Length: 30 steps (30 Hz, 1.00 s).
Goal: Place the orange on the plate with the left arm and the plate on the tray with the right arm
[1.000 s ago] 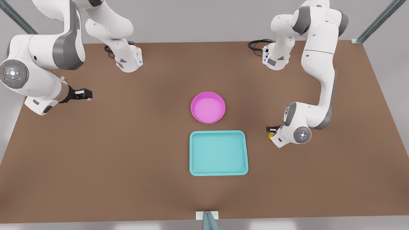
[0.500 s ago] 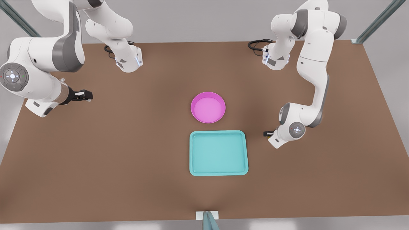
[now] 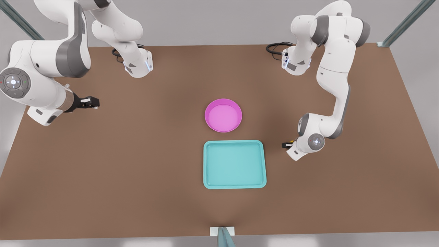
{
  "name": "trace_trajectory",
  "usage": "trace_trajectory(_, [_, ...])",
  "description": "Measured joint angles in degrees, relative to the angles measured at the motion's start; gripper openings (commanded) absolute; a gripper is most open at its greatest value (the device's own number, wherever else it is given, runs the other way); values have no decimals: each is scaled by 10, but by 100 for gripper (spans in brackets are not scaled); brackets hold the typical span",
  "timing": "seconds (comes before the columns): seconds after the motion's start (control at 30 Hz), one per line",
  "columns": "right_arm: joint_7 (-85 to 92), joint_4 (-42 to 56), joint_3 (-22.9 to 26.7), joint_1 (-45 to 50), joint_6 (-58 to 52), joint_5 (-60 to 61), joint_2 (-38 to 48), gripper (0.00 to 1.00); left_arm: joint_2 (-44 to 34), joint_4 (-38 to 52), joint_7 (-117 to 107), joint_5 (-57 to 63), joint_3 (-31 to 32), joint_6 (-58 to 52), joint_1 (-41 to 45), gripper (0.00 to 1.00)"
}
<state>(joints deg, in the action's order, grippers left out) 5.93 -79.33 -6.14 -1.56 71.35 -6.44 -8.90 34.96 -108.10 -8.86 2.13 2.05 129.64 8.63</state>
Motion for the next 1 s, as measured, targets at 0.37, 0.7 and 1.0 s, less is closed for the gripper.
trace_trajectory(0.37, [-1,1,0,4,0,3,-3,100,9,1,1,1,-4,2,1,75])
trace_trajectory(0.7, [-3,1,0,4,0,4,-3,100,-28,18,-17,5,15,-34,4,56])
trace_trajectory(1.0, [-6,0,0,7,0,5,-4,100,12,156,-150,-37,143,-159,250,56])
